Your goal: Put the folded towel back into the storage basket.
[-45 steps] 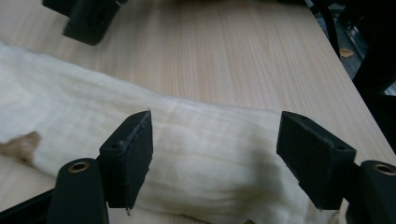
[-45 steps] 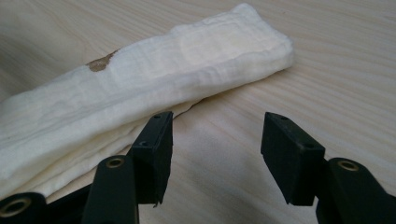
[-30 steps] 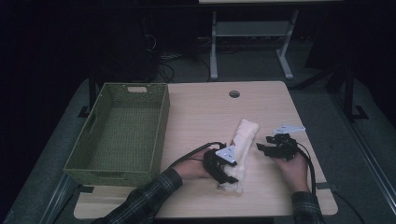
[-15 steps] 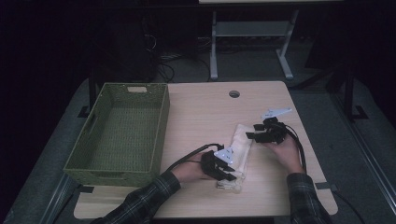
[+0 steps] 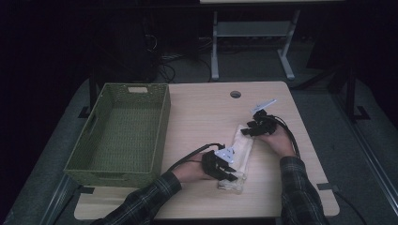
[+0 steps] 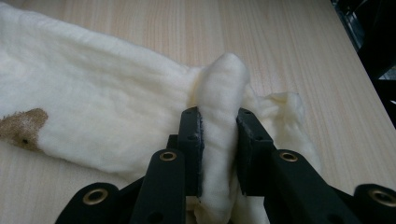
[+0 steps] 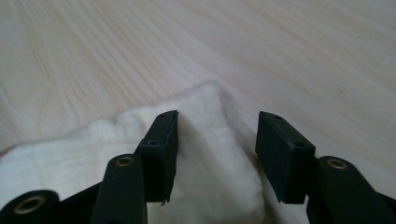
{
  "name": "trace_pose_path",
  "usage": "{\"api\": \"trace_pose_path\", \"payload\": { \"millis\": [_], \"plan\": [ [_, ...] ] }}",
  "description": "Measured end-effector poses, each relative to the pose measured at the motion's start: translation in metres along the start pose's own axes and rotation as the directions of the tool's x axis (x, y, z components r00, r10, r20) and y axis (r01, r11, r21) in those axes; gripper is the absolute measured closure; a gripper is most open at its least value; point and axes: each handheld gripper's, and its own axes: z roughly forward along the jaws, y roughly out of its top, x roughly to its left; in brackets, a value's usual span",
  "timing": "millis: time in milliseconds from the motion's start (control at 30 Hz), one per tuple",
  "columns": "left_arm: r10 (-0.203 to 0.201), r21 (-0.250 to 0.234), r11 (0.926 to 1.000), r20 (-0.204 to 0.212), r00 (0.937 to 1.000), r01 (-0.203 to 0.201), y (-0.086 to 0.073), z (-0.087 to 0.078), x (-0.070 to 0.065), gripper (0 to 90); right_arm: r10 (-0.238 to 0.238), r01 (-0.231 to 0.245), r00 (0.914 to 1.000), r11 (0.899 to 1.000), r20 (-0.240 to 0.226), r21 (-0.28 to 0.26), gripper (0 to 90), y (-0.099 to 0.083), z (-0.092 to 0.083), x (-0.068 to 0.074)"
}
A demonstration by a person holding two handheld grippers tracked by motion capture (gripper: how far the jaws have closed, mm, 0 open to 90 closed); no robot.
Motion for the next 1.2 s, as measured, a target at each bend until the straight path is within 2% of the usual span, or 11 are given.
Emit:
{"api": "trace_pose_path", "payload": {
  "millis": [67, 100, 167, 267, 333, 433, 600, 767, 933, 1100, 1200],
  "plan": [
    [-0.001, 0.002, 1.0, 0.0, 1.0, 0.001, 0.0, 0.0, 0.0, 73.8, 0.008, -0.008, 0.9998, 1.0, -0.017, -0.013, 53.8, -0.002, 0.001, 0.0],
    [-0.001, 0.003, 1.0, 0.0, 1.0, 0.001, 0.0, 0.0, 0.0, 73.8, -0.007, 0.007, 0.9997, 1.0, -0.023, -0.014, 57.1, -0.003, 0.001, 0.001],
    [-0.002, 0.004, 1.0, 0.0, 1.0, 0.002, 0.0, 0.0, 0.0, 73.8, -0.008, 0.007, 0.9994, 1.0, -0.035, -0.015, 63.6, -0.003, 0.001, 0.003],
    [-0.004, 0.007, 1.0, 0.0, 1.0, 0.004, 0.001, 0.0, 0.0, 73.9, 0.007, -0.008, 0.9985, 1.0, -0.055, -0.022, 73.2, -0.005, 0.001, 0.005],
    [-0.006, 0.007, 1.0, -0.002, 1.0, 0.006, 0.001, 0.0, 0.0, 73.9, 0.001, -0.003, 0.9984, 1.0, -0.057, -0.029, 77.9, -0.006, 0.001, 0.005],
    [-0.016, 0.01, 0.9998, -0.006, 0.9999, 0.016, 0.001, 0.0, -0.001, 74.0, 0.018, -0.021, 0.9967, 0.999, -0.079, -0.037, 82.0, -0.008, 0.001, 0.005],
    [-0.017, 0.02, 0.9996, -0.017, 0.9997, 0.018, 0.003, 0.0, -0.002, 75.2, 0.037, -0.039, 0.9955, 0.999, -0.088, -0.016, 84.9, -0.004, 0.001, 0.005],
    [-0.014, 0.022, 0.9996, -0.02, 0.9997, 0.015, 0.004, -0.001, -0.003, 77.6, 0.011, -0.011, 0.9978, 1.0, -0.066, 0.006, 85.5, 0.0, 0.0, 0.008],
    [-0.023, 0.022, 0.9995, -0.017, 0.9996, 0.023, 0.008, -0.006, -0.004, 77.8, 0.009, -0.008, 0.9971, 1.0, -0.076, 0.015, 85.5, 0.005, -0.006, 0.008],
    [-0.044, -0.004, 0.999, -0.032, 0.9985, 0.044, 0.018, -0.021, -0.008, 77.8, -0.01, 0.008, 0.997, 1.0, -0.077, -0.029, 85.5, 0.01, -0.016, 0.011],
    [-0.046, -0.012, 0.9989, -0.058, 0.9973, 0.045, 0.025, -0.034, -0.009, 77.8, -0.017, 0.011, 0.9944, 0.999, -0.104, -0.052, 85.5, 0.012, -0.023, 0.013]
  ]
}}
